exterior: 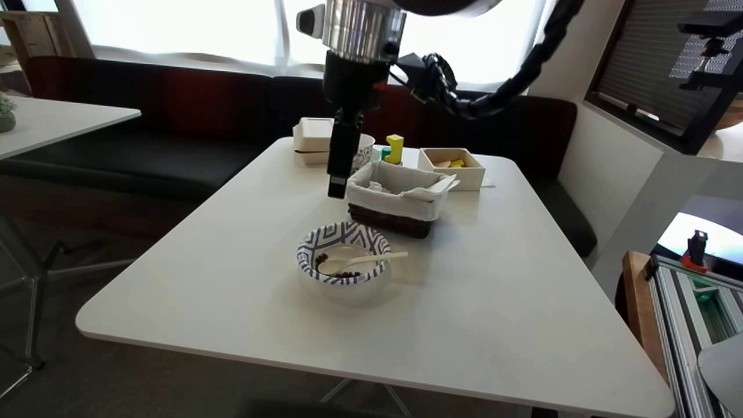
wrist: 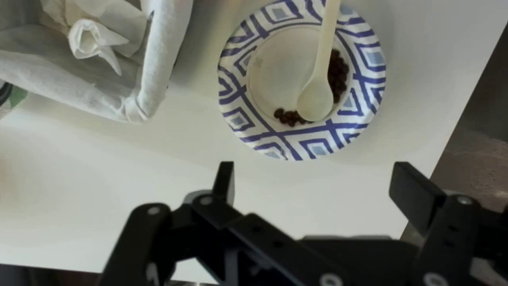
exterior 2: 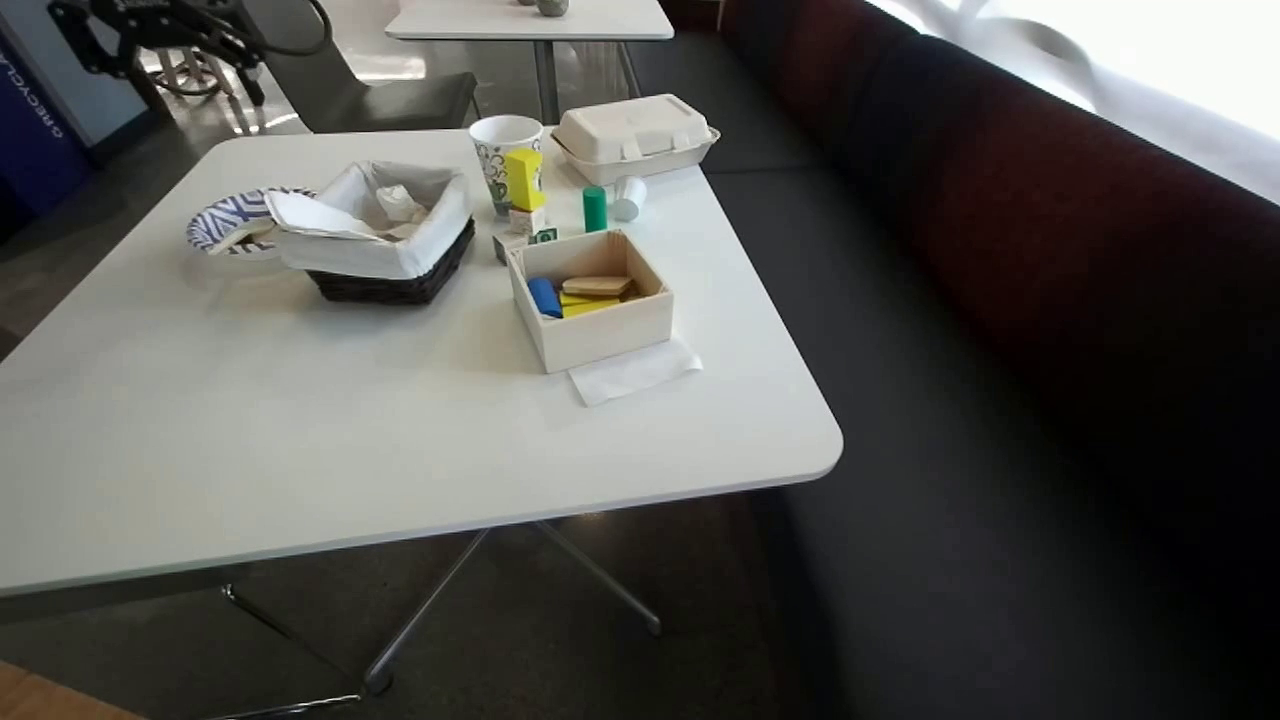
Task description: Use the white spoon to take out some of the contents in the bowl and place them in the coffee cup.
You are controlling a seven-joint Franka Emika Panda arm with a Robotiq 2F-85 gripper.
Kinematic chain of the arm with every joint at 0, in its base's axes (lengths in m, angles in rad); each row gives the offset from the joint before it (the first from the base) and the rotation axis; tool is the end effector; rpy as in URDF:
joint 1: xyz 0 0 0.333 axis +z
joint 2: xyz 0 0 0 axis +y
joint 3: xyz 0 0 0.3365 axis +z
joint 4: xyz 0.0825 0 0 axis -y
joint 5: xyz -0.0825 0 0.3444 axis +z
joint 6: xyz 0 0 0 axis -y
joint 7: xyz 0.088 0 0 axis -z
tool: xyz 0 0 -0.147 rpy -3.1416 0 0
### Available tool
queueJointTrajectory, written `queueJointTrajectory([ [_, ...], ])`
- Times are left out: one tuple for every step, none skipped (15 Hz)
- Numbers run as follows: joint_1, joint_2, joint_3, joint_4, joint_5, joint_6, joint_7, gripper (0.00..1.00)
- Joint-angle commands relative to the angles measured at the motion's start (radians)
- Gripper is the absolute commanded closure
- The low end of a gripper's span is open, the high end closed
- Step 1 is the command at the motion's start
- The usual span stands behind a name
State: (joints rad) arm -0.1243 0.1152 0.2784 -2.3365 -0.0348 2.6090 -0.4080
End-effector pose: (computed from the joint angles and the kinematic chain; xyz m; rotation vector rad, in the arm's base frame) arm 0.5074 0.0785 0.3155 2.9888 0.9022 0.2538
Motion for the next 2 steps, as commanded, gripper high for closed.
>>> queueJointTrajectory([
  [0.078, -0.008, -0.077, 0.001, 0.01, -0.001, -0.004, 0.0],
  [0.087, -0.004, -0.089, 0.001, 0.008, -0.001, -0.004, 0.0],
])
